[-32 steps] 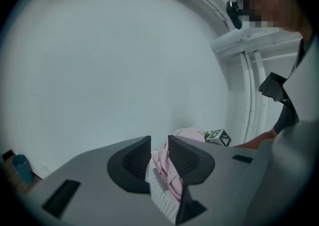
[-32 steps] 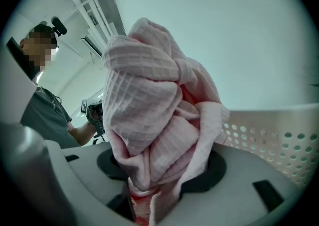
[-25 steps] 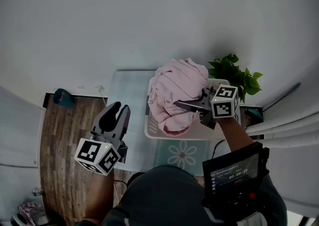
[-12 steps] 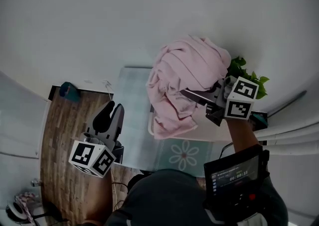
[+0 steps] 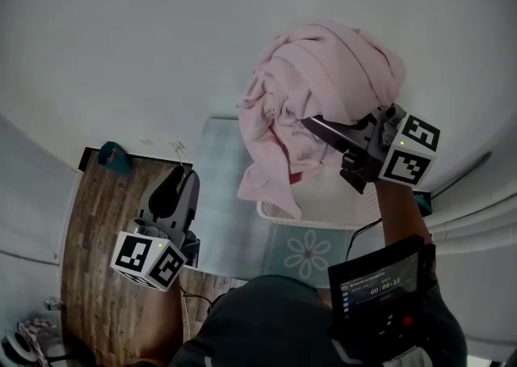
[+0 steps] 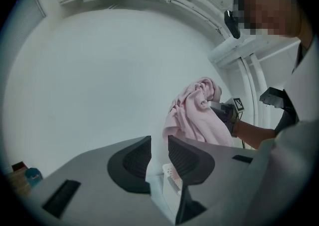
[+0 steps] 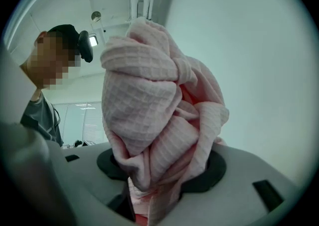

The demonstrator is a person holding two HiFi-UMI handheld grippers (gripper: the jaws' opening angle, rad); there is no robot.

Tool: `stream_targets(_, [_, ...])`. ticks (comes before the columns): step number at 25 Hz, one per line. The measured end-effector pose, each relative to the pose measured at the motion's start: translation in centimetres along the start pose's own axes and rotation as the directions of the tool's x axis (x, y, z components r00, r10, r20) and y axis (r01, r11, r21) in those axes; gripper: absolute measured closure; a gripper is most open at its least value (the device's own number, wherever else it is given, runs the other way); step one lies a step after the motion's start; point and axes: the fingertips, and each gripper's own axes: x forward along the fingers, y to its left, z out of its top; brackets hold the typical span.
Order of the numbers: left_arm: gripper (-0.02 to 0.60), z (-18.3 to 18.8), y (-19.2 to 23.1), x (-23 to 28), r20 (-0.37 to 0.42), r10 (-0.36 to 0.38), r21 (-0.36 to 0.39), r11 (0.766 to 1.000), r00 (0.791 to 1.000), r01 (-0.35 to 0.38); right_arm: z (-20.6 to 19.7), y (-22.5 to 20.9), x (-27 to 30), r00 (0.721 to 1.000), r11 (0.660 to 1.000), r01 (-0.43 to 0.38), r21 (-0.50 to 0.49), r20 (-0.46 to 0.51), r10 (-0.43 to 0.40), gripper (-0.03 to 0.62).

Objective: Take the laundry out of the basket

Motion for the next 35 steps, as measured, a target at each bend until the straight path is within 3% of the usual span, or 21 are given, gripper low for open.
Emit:
stream_targets(4, [0.468,1.2,1.9,-3.1,0.049,0.049,-0.01,0.999,0.998,-0.049,2.9,3.3,2.4,0.999,0.998,-0.033,-0.058,0.036,0.035,0.326])
stream_targets(8, [0.471,3.6,3.9,-7.0,0.117,0.149,-0.049,0.988,0.982,-0.144,5.0,7.2,5.1,0.994,0.995,-0.07,-0.075,0.074,0.075,0.326])
stream_targets(13, [0.471,4.5,7.0,-13.0,0.144,0.254,-0.029,0.967,0.956,-0.253,4.1,11.2,10.8,0.988,0.987,-0.136,-0.086,0.061,0.141,0.326])
stream_targets(25, [0.471,4.6,13.8,-27.5,0.188,0.506,-0.094,0.863,0.842,-0.497,-0.9,21.3,22.5,0.955,0.955,-0.293,-0.048,0.019,0.295,0.324])
stream_targets(29, [0.471,4.9,14.9,-32.2,0.191,0.567,-0.091,0.823,0.801,-0.561,-2.5,24.8,25.6,0.939,0.939,-0.343,-0.006,0.011,0.343,0.324])
stream_targets(35, [0.472,4.6,16.3,-37.3,0.167,0.631,-0.095,0.775,0.758,-0.624,-4.2,28.4,29.0,0.93,0.93,-0.369,0.005,-0.003,0.369,0.324])
